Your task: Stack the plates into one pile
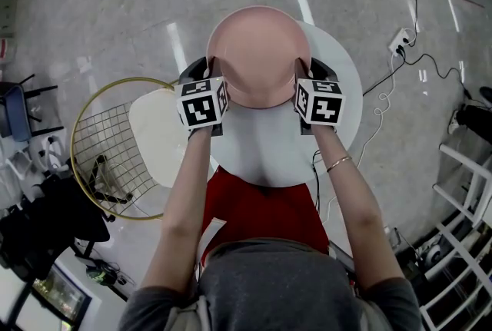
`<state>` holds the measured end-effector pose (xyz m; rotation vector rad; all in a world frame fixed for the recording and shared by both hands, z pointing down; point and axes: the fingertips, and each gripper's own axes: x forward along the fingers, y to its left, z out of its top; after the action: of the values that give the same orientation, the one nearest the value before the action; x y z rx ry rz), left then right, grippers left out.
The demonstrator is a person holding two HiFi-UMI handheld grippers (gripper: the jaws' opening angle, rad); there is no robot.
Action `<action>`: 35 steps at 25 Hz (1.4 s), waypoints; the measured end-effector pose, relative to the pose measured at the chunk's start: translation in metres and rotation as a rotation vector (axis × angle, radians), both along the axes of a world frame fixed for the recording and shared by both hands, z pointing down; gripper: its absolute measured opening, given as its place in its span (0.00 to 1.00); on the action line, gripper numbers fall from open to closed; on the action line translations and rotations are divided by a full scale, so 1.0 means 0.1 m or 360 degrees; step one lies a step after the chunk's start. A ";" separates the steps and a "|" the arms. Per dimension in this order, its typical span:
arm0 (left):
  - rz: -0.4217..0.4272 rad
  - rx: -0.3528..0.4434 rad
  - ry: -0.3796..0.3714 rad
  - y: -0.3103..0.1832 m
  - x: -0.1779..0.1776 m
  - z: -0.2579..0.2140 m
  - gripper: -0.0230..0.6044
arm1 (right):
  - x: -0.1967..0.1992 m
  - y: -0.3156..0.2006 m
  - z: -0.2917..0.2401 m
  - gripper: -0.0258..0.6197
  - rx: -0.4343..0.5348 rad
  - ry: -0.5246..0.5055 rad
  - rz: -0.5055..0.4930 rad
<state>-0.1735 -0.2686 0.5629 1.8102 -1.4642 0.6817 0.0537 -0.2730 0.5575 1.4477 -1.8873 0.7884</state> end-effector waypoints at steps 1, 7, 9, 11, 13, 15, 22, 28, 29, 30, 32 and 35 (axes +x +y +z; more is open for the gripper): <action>0.0002 0.0000 -0.0006 0.00 0.00 0.00 0.15 | 0.00 0.00 -0.01 0.18 0.0006 0.0005 -0.0001; 0.0002 0.0011 -0.0043 -0.01 0.01 -0.02 0.15 | 0.00 -0.01 -0.02 0.18 0.0035 0.0040 -0.0015; 0.0007 0.0011 -0.0050 0.00 0.01 -0.01 0.16 | 0.00 -0.01 -0.02 0.18 0.0043 0.0052 -0.0016; 0.0013 0.0011 -0.0052 -0.01 0.02 -0.02 0.17 | 0.00 -0.01 -0.02 0.18 0.0051 0.0058 -0.0018; 0.0014 0.0014 -0.0055 -0.02 0.03 -0.03 0.18 | 0.01 -0.01 -0.03 0.18 0.0055 0.0060 -0.0019; 0.0011 0.0017 -0.0059 -0.02 0.02 -0.03 0.19 | 0.01 -0.02 -0.03 0.18 0.0057 0.0064 -0.0021; 0.0011 0.0002 -0.0073 0.00 0.02 0.00 0.21 | 0.05 -0.02 -0.05 0.19 0.0093 0.0120 -0.0021; 0.0007 -0.0004 -0.0075 0.03 0.03 0.01 0.21 | 0.07 -0.05 -0.10 0.19 0.0148 0.0098 -0.0025; 0.0005 -0.0003 -0.0075 0.02 0.03 0.00 0.21 | 0.07 -0.06 -0.12 0.19 0.0164 0.0088 -0.0021; 0.0004 -0.0002 -0.0075 0.02 0.03 0.00 0.21 | 0.07 -0.08 -0.15 0.19 0.0186 0.0076 -0.0017; 0.0002 0.0003 -0.0077 0.01 0.03 -0.01 0.21 | 0.07 -0.11 -0.20 0.19 0.0229 0.0052 -0.0011; -0.0003 0.0018 -0.0081 0.01 0.03 -0.04 0.21 | 0.06 -0.14 -0.29 0.19 0.0283 0.0022 -0.0005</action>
<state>-0.1707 -0.2681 0.5589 1.8116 -1.5056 0.7245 0.0596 -0.2872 0.5290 1.5518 -1.9904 0.6200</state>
